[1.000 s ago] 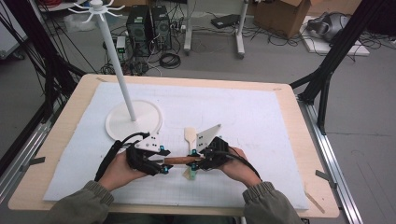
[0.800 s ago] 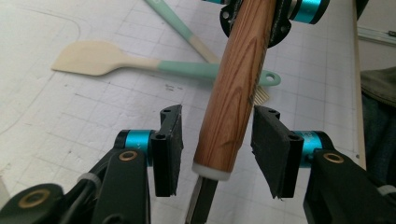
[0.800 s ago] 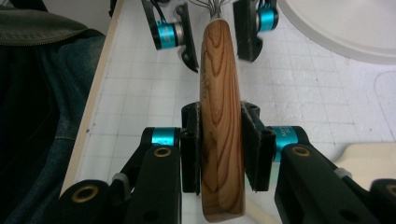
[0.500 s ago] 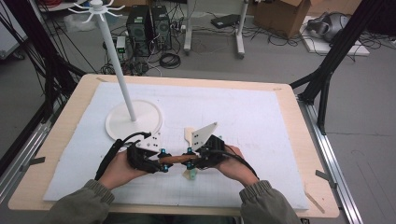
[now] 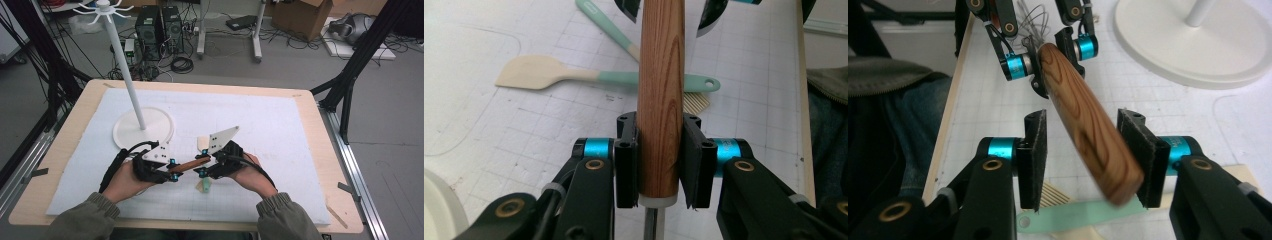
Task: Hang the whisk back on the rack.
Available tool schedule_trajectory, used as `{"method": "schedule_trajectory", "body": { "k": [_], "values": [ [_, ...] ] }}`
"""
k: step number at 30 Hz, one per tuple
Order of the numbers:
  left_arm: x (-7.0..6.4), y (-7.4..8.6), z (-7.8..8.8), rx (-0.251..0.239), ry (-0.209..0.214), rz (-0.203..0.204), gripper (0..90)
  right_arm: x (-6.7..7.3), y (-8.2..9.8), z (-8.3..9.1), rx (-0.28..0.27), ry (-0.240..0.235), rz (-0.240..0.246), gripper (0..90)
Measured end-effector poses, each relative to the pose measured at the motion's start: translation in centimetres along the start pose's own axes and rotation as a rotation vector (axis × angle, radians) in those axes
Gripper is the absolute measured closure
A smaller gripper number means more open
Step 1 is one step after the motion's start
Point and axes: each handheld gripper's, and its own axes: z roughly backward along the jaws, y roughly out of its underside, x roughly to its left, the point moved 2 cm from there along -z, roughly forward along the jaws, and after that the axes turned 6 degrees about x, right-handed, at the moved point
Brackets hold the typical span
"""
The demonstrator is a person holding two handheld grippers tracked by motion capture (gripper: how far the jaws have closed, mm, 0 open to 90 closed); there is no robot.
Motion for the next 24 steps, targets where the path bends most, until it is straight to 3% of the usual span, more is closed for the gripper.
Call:
{"method": "schedule_trajectory", "body": {
  "k": [7,17,24],
  "values": [
    [0.5,0.1,1.3,-0.036,-0.015,0.03,72.0,-0.3,-0.1,0.3,-0.059,0.025,-0.071,46.7],
    [0.7,0.1,2.1,-0.057,-0.04,0.035,72.2,-0.8,0.1,0.9,-0.11,0.031,-0.131,42.0],
    [0.8,0.0,2.4,-0.065,-0.045,0.045,72.2,-0.9,0.1,0.9,-0.115,0.039,-0.139,39.0]
  ]
}}
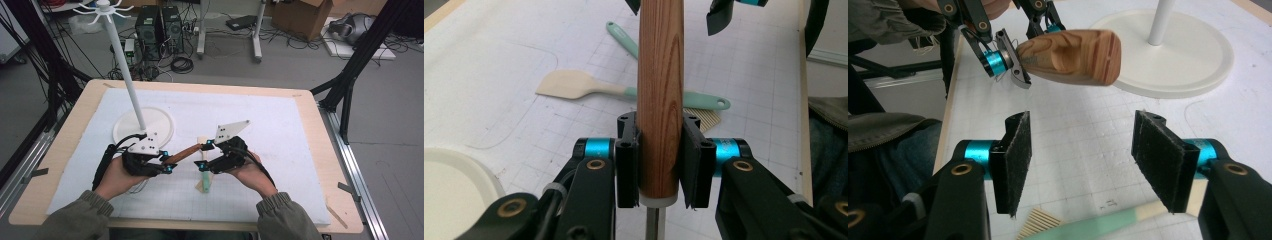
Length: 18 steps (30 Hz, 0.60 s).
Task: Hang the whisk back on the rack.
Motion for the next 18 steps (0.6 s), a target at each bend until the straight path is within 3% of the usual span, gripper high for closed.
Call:
{"method": "schedule_trajectory", "body": {
  "k": [8,18],
  "values": [
    [0.06,-0.05,0.35,-0.016,0.003,0.004,72.2,-0.14,0.04,-0.03,-0.017,-0.015,-0.042,34.2],
    [0.21,-0.34,0.99,-0.043,-0.001,0.014,72.2,-0.42,-0.32,0.24,-0.083,-0.004,-0.093,30.6]
  ]
}}
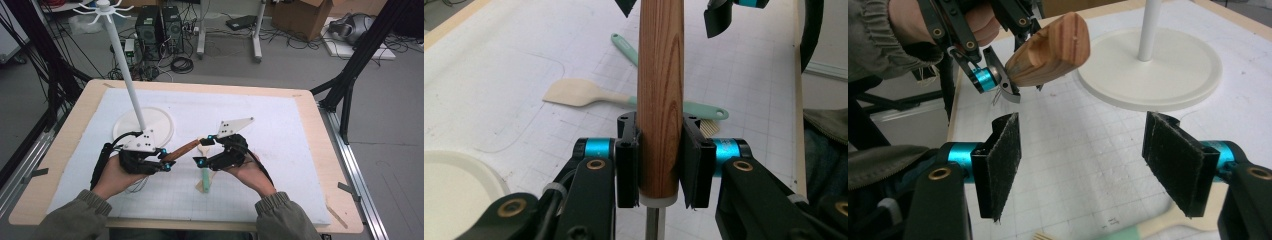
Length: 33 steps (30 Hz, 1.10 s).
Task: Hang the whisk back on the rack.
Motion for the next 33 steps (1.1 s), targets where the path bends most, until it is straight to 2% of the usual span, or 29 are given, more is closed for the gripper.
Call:
{"method": "schedule_trajectory", "body": {
  "k": [5,21,26,30,33],
  "values": [
    [0.1,-0.5,0.7,-0.024,-0.007,0.003,72.2,0.0,-0.3,0.1,-0.008,0.0,-0.009,30.2],
    [0.2,-0.9,1.6,-0.065,-0.003,0.016,72.2,0.6,-2.6,1.1,-0.027,-0.003,0.03,30.4],
    [0.0,-1.2,1.5,-0.084,0.011,0.019,72.2,0.8,-3.3,0.5,-0.055,-0.012,0.035,33.7],
    [-0.1,-1.4,1.5,-0.1,0.019,0.02,72.2,0.9,-3.8,-0.4,-0.075,-0.041,0.039,36.1],
    [-0.1,-1.4,1.5,-0.105,0.023,0.023,72.2,1.2,-4.3,-0.9,-0.096,-0.071,0.058,43.8]
  ]
}}
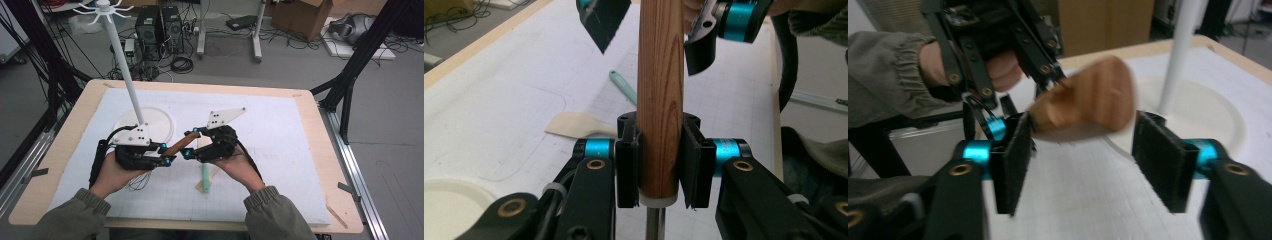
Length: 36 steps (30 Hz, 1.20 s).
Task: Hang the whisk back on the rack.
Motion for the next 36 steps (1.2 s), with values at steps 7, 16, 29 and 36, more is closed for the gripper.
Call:
{"method": "schedule_trajectory", "body": {
  "k": [7,16,29,36],
  "values": [
    [0.1,-0.1,0.5,-0.037,0.024,0.012,72.1,0.6,-0.8,-0.8,-0.051,-0.1,0.027,66.9],
    [0.2,-0.1,1.4,-0.074,0.053,0.018,72.3,0.9,-2.4,-1.1,-0.094,-0.154,0.017,72.3],
    [0.7,0.3,1.3,-0.066,0.118,0.046,68.0,1.6,-3.8,-1.3,-0.05,-0.152,0.059,72.8],
    [0.7,0.3,1.4,-0.087,0.13,0.067,72.9,1.7,-3.8,-1.4,-0.055,-0.131,0.063,61.8]
  ]
}}
